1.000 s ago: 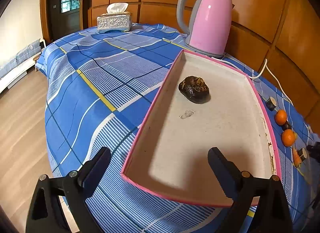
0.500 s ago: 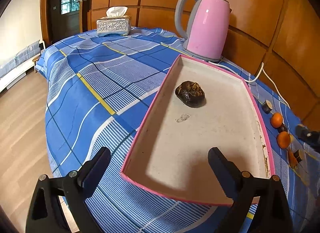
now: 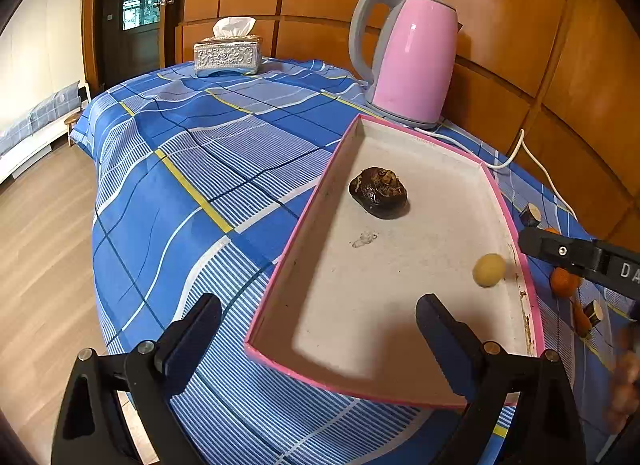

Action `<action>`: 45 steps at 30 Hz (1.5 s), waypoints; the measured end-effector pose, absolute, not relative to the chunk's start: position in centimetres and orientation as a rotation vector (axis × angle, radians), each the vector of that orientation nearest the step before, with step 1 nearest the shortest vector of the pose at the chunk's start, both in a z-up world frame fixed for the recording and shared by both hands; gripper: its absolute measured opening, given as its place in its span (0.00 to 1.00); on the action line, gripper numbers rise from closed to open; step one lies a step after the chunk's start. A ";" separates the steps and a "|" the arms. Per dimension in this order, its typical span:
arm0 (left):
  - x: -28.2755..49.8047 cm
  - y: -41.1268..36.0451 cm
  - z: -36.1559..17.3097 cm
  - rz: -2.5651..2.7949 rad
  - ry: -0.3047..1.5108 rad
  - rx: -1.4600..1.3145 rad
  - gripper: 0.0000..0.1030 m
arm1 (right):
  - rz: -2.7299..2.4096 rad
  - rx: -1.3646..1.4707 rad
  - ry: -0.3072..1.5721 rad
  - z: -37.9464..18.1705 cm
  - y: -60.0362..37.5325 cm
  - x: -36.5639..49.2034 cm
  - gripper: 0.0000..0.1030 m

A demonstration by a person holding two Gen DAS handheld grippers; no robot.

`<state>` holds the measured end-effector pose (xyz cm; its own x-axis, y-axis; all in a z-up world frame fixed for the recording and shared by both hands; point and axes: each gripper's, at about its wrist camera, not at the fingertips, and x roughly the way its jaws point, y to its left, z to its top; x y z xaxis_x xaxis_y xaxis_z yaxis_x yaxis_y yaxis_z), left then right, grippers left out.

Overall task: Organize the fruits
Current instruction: 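Carry the yellow potato into the tray and open the right gripper, then reach the left gripper to the carrot and grasp it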

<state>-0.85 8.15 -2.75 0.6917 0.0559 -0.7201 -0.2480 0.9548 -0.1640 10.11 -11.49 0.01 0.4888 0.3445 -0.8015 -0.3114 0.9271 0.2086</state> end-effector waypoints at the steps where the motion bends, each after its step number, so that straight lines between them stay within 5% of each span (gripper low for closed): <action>1: -0.8 8.2 -2.7 0.172 0.791 -0.258 0.96 | 0.393 0.041 0.978 0.1 -11.7 10.0 0.36; 45: -0.7 5.7 -1.3 0.124 0.776 -0.161 0.96 | -0.838 0.354 0.883 -2.2 -44.1 -3.1 0.36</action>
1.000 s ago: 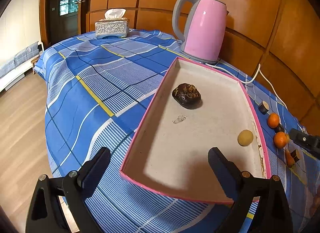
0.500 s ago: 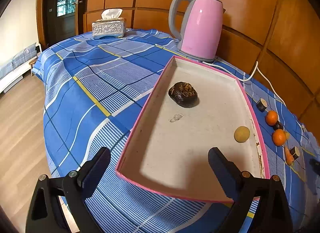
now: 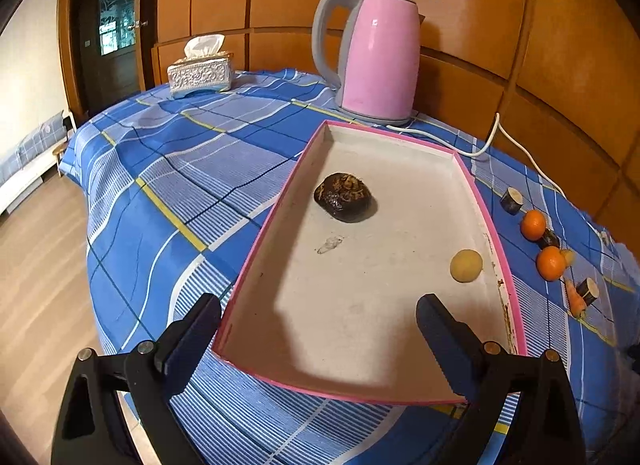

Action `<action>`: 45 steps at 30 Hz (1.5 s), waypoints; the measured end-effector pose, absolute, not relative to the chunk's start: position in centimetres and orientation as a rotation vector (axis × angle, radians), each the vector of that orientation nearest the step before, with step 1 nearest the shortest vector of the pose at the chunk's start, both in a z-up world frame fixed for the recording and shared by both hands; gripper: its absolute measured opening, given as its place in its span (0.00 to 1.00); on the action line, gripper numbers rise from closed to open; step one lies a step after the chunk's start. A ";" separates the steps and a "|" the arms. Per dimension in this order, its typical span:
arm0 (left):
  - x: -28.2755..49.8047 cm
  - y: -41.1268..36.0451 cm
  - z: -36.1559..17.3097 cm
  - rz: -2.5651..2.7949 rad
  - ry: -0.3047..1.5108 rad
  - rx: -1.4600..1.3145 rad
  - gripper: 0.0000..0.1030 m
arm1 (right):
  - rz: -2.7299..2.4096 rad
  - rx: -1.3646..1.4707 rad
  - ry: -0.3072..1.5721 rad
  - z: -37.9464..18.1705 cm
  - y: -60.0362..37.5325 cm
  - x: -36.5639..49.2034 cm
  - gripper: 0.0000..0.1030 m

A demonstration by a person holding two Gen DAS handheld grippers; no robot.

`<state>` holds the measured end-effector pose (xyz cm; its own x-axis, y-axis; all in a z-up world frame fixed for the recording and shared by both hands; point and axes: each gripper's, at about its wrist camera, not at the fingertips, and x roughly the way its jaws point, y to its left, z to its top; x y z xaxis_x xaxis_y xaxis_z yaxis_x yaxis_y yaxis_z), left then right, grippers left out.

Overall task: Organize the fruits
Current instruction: 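Reach the left gripper to the carrot and grasp it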

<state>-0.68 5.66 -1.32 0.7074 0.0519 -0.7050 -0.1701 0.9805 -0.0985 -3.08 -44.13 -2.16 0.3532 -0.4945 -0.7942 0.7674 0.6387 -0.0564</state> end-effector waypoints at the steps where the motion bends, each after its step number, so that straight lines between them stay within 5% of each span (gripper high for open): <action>1: -0.7 5.5 -1.2 0.123 0.771 -0.156 0.96 | -0.837 0.371 0.885 -2.5 -44.4 -3.3 0.37; 29: 3.0 -6.7 1.6 -0.331 0.860 -0.007 0.95 | -0.827 0.307 0.828 -3.2 -43.7 -3.2 0.52; 40: 5.0 -14.0 0.2 -0.555 0.997 0.027 0.49 | -0.824 0.300 0.828 -3.3 -43.5 -3.0 0.55; 45: 6.0 -18.0 -0.4 -0.619 1.029 0.027 0.47 | -0.824 0.298 0.828 -3.3 -43.5 -3.0 0.56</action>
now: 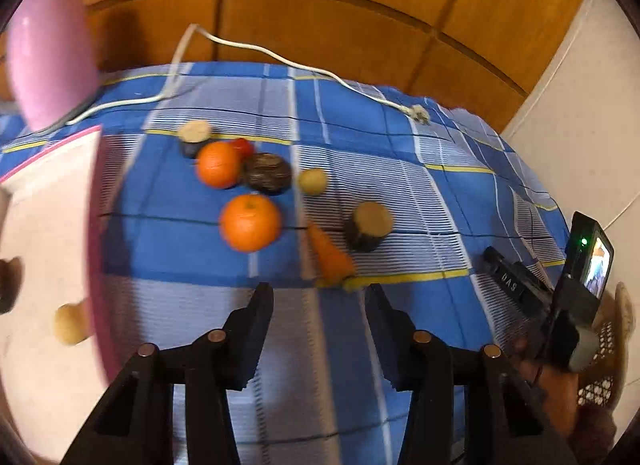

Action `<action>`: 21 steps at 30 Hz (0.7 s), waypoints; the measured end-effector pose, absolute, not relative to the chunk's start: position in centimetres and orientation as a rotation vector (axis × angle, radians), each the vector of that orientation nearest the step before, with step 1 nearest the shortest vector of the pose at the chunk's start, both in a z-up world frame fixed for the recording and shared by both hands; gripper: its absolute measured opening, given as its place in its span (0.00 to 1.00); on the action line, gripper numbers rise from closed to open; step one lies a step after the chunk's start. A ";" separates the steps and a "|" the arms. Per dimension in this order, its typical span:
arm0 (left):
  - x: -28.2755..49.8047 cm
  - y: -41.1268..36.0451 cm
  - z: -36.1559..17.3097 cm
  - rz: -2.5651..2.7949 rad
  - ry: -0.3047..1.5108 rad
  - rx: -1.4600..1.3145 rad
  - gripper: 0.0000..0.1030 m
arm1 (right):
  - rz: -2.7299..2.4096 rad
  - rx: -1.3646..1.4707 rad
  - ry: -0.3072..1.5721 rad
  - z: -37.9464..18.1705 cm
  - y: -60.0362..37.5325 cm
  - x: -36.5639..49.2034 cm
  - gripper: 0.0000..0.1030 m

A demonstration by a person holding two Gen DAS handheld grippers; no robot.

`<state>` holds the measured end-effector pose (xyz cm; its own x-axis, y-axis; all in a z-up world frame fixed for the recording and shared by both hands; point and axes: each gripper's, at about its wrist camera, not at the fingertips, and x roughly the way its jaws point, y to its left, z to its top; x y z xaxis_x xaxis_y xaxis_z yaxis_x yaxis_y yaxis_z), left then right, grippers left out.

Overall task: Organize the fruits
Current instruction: 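Reach the left gripper to the carrot and grasp it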

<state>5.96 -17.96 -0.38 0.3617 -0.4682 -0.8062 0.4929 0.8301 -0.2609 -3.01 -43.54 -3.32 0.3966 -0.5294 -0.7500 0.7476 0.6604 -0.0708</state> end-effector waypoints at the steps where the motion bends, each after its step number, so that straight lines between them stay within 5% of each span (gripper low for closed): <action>1: 6.2 -18.5 -0.6 -0.623 1.044 0.019 0.47 | -0.824 0.298 0.828 -3.3 -43.5 -3.0 0.56; 6: 7.6 -20.8 -2.1 -0.607 1.077 0.051 0.45 | -0.826 0.294 0.829 -3.3 -43.5 -3.0 0.56; 10: 8.3 -22.0 -3.9 -0.591 1.097 0.084 0.26 | -0.827 0.289 0.829 -3.3 -43.5 -2.9 0.56; 21: 5.6 -19.6 -3.3 -0.631 1.023 0.086 0.25 | -0.830 0.280 0.826 -3.4 -43.4 -3.0 0.56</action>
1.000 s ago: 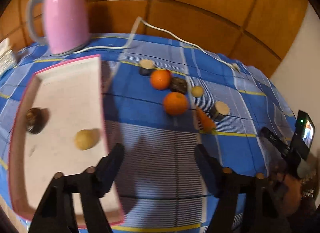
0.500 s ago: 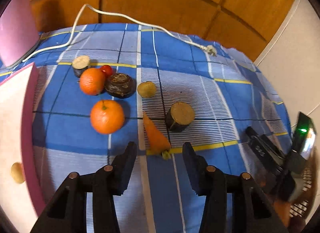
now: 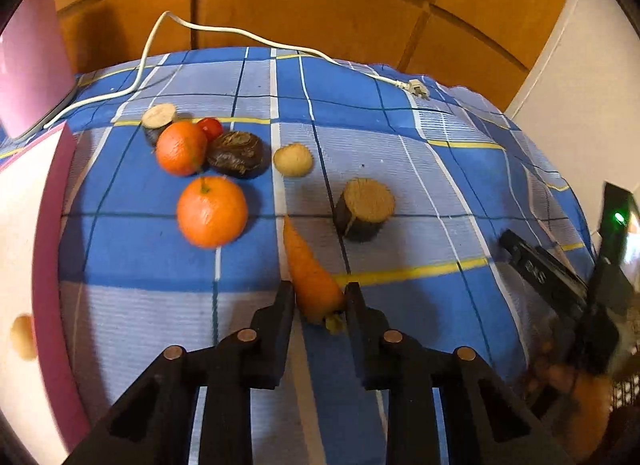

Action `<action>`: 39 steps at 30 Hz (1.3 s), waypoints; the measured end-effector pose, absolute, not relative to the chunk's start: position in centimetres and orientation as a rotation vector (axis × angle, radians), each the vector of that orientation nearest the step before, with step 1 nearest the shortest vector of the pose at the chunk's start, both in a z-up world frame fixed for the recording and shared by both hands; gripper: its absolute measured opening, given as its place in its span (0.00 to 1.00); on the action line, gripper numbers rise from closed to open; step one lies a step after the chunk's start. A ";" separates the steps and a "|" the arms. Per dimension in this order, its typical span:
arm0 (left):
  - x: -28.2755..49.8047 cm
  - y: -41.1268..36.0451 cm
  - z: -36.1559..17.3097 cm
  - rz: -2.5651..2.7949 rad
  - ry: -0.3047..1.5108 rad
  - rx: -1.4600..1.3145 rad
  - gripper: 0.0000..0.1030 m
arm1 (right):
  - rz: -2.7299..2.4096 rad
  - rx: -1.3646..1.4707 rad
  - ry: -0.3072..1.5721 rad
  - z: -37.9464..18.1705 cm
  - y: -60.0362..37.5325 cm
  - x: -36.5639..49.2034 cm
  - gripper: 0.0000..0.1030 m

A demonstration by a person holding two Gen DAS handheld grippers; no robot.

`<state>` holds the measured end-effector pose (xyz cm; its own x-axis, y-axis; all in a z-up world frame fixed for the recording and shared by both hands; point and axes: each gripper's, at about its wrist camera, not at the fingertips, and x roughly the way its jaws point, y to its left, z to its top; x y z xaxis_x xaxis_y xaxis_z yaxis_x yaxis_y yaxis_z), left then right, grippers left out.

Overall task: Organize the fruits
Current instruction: 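Reach the left gripper to the carrot and grasp it, then carry the carrot into the tray and release it near the kettle end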

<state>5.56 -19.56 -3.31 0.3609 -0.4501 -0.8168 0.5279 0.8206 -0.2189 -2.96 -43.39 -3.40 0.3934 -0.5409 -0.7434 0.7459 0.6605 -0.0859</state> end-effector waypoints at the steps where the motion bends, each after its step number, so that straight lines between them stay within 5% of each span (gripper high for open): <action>1: 5.3 -19.1 -3.2 -0.636 1.025 0.078 0.25 | -0.830 0.280 0.826 -3.4 -43.4 -3.0 0.56; 21: 4.6 -5.0 3.8 -0.439 0.854 -0.099 0.25 | -0.831 0.276 0.828 -3.5 -43.3 -2.9 0.56; 35: 12.7 2.8 1.3 -0.015 0.836 -0.046 0.26 | -0.833 0.269 0.830 -3.5 -43.3 -2.9 0.56; 39: 12.6 4.0 1.1 0.016 0.815 -0.078 0.38 | -0.833 0.268 0.830 -3.5 -43.3 -3.0 0.56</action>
<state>12.57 3.97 1.08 0.6859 -0.0158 -0.7275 -0.0440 0.9970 -0.0632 -2.98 -43.34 -3.45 0.3884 -0.5466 -0.7419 0.7435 0.6615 -0.0980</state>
